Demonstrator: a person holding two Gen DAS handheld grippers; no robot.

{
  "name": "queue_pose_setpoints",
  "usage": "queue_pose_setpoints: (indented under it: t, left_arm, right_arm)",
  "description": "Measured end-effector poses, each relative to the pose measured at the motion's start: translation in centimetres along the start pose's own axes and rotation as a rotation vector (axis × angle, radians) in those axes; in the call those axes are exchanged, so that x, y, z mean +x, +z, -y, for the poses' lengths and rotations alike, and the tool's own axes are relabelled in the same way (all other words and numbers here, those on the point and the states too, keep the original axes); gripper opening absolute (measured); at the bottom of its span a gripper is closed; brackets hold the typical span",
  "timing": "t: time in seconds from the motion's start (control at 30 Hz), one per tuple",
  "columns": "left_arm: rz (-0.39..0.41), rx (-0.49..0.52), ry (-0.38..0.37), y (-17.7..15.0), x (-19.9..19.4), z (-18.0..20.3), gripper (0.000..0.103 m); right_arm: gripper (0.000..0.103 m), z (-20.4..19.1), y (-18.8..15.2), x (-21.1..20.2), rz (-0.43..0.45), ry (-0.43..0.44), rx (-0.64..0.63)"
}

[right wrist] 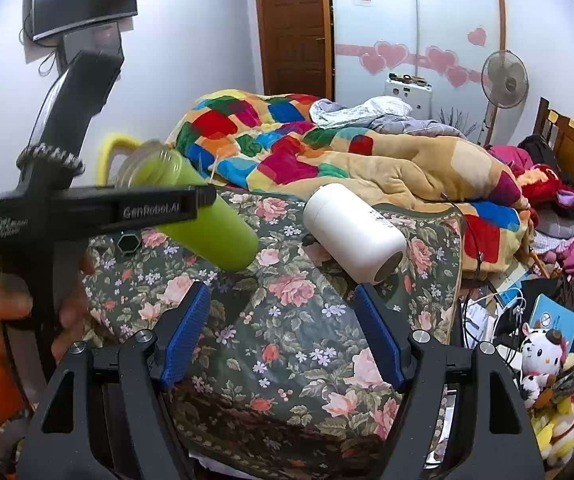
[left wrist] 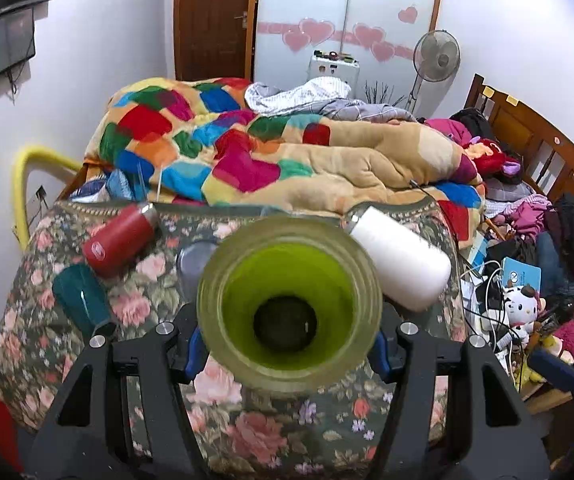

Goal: Flip cup upright
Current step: 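Rotate the green bottle upright with the left tool and set it on the bedspread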

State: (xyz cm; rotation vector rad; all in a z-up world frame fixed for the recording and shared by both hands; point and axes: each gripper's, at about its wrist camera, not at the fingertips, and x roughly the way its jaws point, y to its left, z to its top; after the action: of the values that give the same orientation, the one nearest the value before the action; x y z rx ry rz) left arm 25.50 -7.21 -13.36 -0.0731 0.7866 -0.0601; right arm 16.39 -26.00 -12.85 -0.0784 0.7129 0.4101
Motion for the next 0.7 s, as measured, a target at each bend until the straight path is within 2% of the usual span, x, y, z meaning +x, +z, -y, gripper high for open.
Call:
queue_pose_setpoints:
  t: [0.17, 0.37, 0.63, 0.7]
  left_arm:
    - [-0.007, 0.035, 0.018, 1.0, 1.3, 0.4, 0.062]
    - [-0.021, 0.072, 0.041, 0.3, 2.7, 0.8, 0.062]
    - [-0.084, 0.068, 0.032, -0.4, 4.9, 0.2, 0.062]
    - [-0.079, 0.070, 0.030, -0.5, 4.9, 0.2, 0.062]
  right_arm:
    - [0.071, 0.4, 0.1, 0.3, -0.005, -0.005, 0.014]
    - [0.071, 0.6, 0.1, 0.9, -0.021, -0.006, 0.011]
    - [0.071, 0.4, 0.2, 1.6, -0.035, 0.001, 0.012]
    - [0.071, 0.3, 0.2, 1.7, -0.037, 0.004, 0.014]
